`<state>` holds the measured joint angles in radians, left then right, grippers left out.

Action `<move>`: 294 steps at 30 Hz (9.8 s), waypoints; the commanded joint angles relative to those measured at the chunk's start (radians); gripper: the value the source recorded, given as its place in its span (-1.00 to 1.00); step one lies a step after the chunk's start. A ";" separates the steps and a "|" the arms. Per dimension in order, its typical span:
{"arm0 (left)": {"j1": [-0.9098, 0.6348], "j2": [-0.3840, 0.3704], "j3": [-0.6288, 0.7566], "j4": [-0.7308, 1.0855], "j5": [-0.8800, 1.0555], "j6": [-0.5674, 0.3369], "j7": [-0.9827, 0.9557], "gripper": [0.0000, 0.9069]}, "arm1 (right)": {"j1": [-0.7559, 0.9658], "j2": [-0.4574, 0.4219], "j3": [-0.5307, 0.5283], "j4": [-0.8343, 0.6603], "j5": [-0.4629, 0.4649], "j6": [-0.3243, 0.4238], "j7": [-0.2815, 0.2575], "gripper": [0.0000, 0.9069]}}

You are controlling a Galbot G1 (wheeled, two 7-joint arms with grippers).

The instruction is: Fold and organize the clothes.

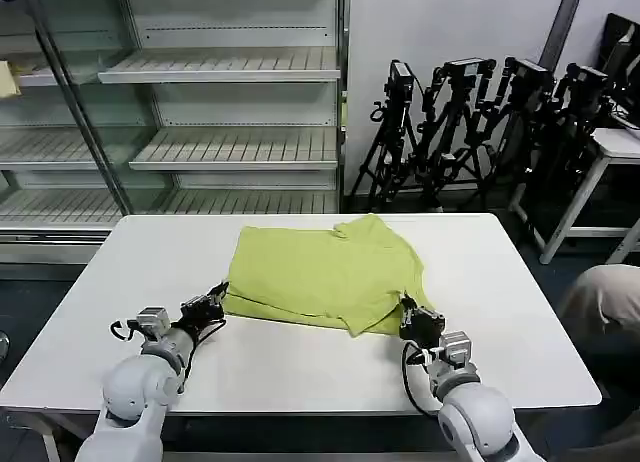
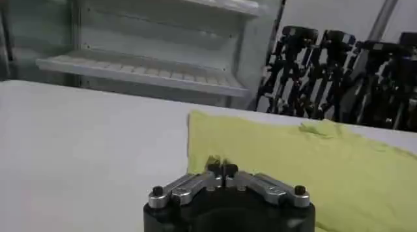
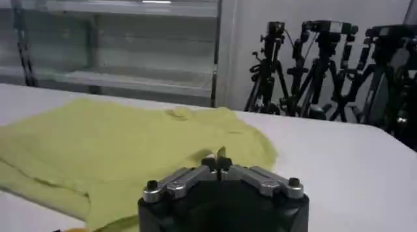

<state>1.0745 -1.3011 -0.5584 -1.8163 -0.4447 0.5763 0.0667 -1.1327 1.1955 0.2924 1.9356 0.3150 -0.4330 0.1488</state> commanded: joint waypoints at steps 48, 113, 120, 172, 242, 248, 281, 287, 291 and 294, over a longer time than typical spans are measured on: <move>-0.086 0.005 0.007 0.169 0.044 -0.029 0.023 1.00 | 0.180 0.047 -0.039 -0.252 -0.033 0.052 -0.048 1.00; 0.133 0.045 -0.016 -0.060 0.076 -0.001 0.046 -0.96 | -0.153 -0.047 0.072 0.111 0.057 -0.110 0.025 -1.00; 0.274 0.050 -0.059 -0.193 0.074 0.000 0.049 -0.96 | -0.325 -0.053 0.118 0.245 0.037 -0.104 0.016 -1.00; 0.265 0.112 -0.087 -0.307 0.076 -0.097 0.079 1.00 | -0.176 -0.063 0.148 0.361 0.054 -0.146 0.062 1.00; -0.355 0.180 0.220 0.442 0.026 -0.023 0.080 -0.98 | 0.624 0.158 -0.245 -0.656 0.321 -0.146 0.234 -1.00; -0.360 0.171 0.221 0.453 0.025 -0.023 0.093 -0.98 | 0.622 0.156 -0.243 -0.653 0.331 -0.146 0.218 -1.00; -0.223 0.203 0.154 0.233 -0.069 -0.058 0.058 -0.96 | 0.502 0.066 -0.224 -0.353 0.315 -0.125 0.173 -1.00; -0.124 0.211 0.106 0.117 -0.079 -0.061 0.054 -0.96 | 0.385 0.006 -0.185 -0.215 0.333 -0.140 0.177 -1.00; -0.054 0.213 0.087 0.067 -0.085 -0.082 0.054 -0.96 | 0.310 -0.005 -0.154 -0.140 0.330 -0.139 0.175 -1.00; -0.008 0.211 0.076 0.027 -0.085 -0.083 0.052 -0.96 | 0.258 -0.017 -0.136 -0.085 0.318 -0.137 0.171 -1.00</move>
<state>0.9354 -1.0926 -0.4518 -1.6580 -0.5130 0.5047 0.1271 -0.7553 1.2082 0.1276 1.6996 0.6318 -0.5687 0.3201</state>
